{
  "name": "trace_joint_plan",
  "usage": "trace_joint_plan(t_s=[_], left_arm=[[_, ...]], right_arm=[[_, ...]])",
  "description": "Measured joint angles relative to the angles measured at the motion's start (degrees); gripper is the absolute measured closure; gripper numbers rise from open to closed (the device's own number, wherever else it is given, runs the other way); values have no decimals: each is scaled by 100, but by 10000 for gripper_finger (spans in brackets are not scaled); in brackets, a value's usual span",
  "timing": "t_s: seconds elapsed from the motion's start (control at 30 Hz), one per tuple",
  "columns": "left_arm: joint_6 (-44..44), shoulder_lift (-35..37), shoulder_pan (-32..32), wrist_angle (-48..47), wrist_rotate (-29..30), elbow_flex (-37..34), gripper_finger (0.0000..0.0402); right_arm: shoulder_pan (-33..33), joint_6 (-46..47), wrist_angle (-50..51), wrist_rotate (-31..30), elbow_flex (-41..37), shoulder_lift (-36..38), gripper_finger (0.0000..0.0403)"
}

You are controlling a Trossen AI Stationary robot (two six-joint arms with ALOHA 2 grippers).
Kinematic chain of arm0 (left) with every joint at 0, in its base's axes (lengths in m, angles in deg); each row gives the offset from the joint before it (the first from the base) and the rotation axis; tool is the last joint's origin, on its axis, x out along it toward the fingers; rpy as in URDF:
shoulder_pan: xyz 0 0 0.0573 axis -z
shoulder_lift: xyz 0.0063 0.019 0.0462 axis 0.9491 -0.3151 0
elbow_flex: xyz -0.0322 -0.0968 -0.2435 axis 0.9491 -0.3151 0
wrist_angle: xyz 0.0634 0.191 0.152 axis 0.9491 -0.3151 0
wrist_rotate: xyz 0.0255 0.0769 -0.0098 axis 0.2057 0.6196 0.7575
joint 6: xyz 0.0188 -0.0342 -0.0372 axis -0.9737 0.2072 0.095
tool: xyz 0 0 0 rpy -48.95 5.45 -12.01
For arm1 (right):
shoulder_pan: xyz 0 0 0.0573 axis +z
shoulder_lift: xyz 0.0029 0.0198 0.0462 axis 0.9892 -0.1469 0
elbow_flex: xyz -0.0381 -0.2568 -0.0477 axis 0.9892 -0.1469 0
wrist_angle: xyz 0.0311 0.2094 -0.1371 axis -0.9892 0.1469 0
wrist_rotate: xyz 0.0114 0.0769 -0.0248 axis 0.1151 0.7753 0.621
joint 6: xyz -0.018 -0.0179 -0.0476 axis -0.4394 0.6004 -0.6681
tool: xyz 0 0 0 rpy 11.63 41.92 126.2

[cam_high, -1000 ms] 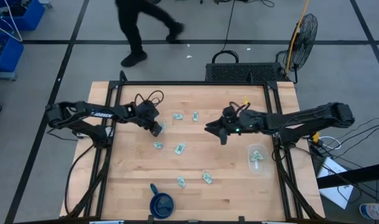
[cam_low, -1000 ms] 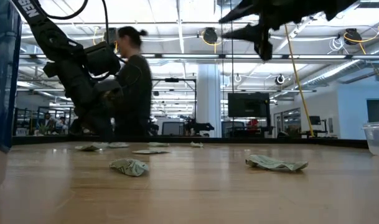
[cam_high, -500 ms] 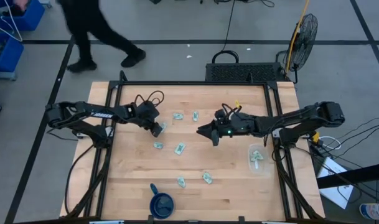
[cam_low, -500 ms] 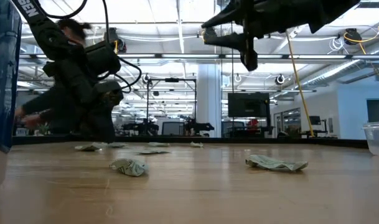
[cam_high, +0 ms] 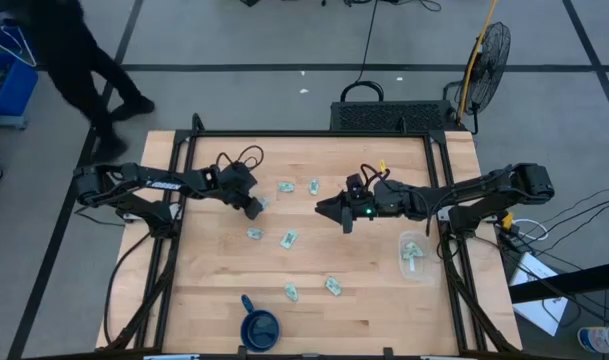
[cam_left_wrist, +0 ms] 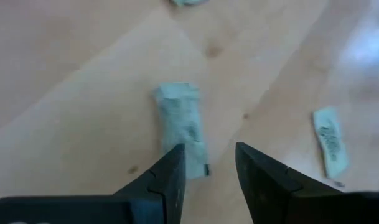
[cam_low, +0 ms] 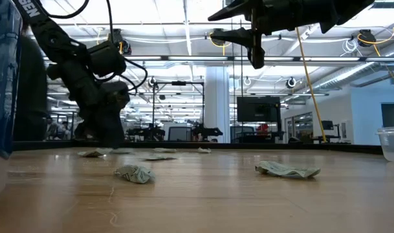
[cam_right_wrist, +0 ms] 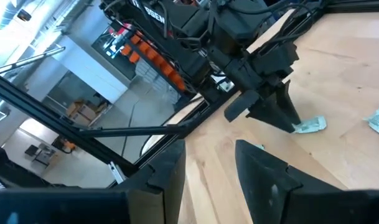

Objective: Pick and place Stevia / Truvia into bins
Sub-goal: Put the green stevia packet into the transparent container

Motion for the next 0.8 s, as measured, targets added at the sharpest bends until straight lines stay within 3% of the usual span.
trace_joint_plan(t_s=[0.3, 0.57, 0.8], left_arm=[[-582, 0, 104, -244, 1056, 0, 256], [-831, 0, 306, -217, 1216, 0, 256], [-1232, -107, 512, -413, 1861, 10, 258]], right_arm=[[0, 0, -10, -2, 0, 0, 270], [0, 0, -12, -2, 0, 0, 270], [0, 0, -14, -1, 0, 0, 270]])
